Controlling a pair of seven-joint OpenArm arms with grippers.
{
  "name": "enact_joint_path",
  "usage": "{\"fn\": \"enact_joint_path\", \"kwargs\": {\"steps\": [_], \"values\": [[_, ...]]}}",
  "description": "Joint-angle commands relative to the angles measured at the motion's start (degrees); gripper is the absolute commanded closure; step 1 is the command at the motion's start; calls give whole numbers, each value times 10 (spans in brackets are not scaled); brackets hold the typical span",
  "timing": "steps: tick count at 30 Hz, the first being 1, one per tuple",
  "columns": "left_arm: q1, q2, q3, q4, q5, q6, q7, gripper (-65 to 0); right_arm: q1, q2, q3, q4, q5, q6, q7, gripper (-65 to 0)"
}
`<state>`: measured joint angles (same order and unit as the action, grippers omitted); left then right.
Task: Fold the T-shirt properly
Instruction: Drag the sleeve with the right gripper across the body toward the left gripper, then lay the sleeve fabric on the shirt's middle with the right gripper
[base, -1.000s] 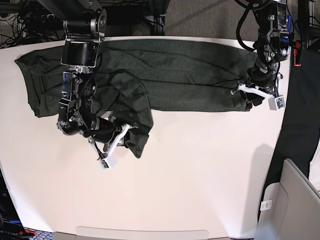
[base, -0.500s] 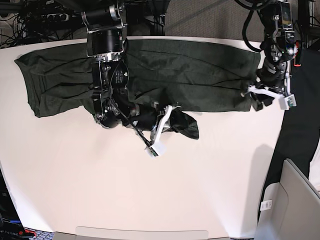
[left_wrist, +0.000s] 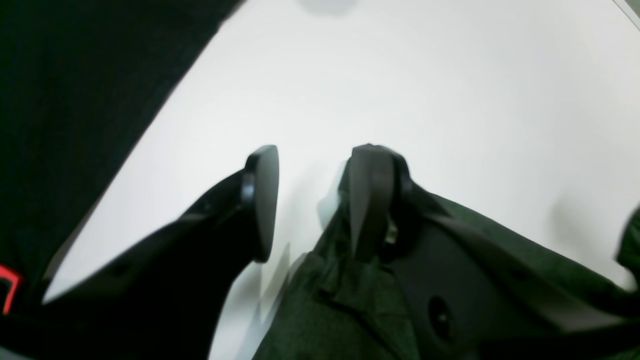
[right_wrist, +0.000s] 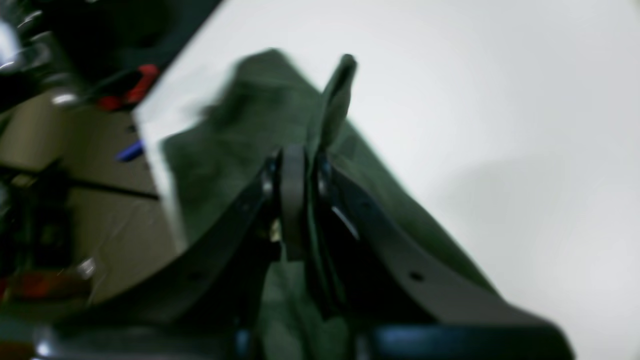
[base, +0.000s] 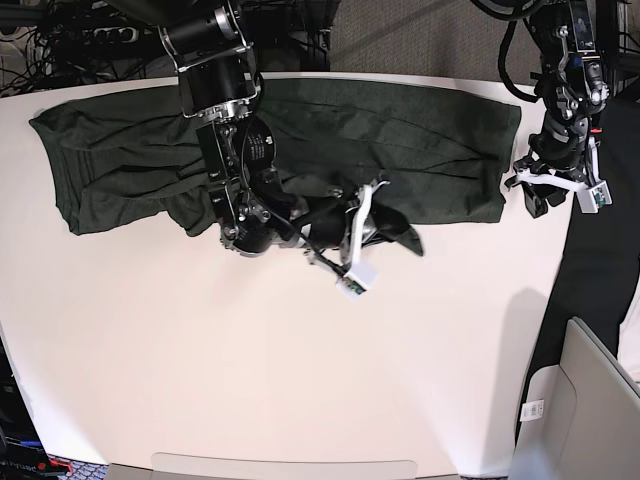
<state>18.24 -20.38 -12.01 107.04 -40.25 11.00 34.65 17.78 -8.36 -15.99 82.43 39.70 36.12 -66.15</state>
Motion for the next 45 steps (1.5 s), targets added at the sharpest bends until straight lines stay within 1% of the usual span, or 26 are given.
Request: {"fn": "enact_joint_path", "kwargs": {"steps": [1, 4, 7, 11, 22, 25, 33, 35, 36, 38, 40, 43, 44, 45], "values": [[-3, -8, -3, 11, 1, -2, -10, -236, 19, -6, -8, 13, 25, 7, 10, -2], [-3, -8, -3, 11, 1, -2, -10, -236, 38, -6, -38, 11, 49, 8, 10, -2], [-3, -8, -3, 11, 1, -2, -10, -236, 56, -6, -57, 10, 54, 9, 10, -2], [6, -8, -3, 11, 1, -2, -12, -236, 74, -6, -66, -5, 55, 9, 13, -2], [8, -8, -3, 11, 1, -2, -13, -236, 86, -6, -190, -15, 54, 9, 9, -3], [8, -8, -3, 11, 1, -1, -13, -236, 90, -6, -196, -28, 53, 8, 9, -6], [8, -8, -3, 11, 1, -1, -13, -237, 107, -6, -195, -19, 51, 7, 13, -7], [8, -8, -3, 12, 1, -1, -13, -237, 108, -6, -197, -7, 35, 7, 13, -9], [8, -8, -3, 12, 1, -1, -13, -237, 107, -6, -197, -3, 21, 8, 13, -22], [8, -8, -3, 12, 1, -1, -13, -237, 107, -6, -197, 1, 3, 8, 13, -89], [8, -8, -3, 12, 1, -1, -13, -237, 107, -6, -197, 1, 3, 8, 11, -196], [8, -8, -3, 12, 1, -1, -13, -237, 106, -6, -198, 1, 1, 8, 12, -394], [8, -8, -3, 12, 1, -1, -13, -237, 106, -6, -198, 1, 1, 8, 12, -437], [8, -8, -3, 12, 1, -1, -13, -237, 106, -6, -197, 1, 1, 8, 12, -460]]}}
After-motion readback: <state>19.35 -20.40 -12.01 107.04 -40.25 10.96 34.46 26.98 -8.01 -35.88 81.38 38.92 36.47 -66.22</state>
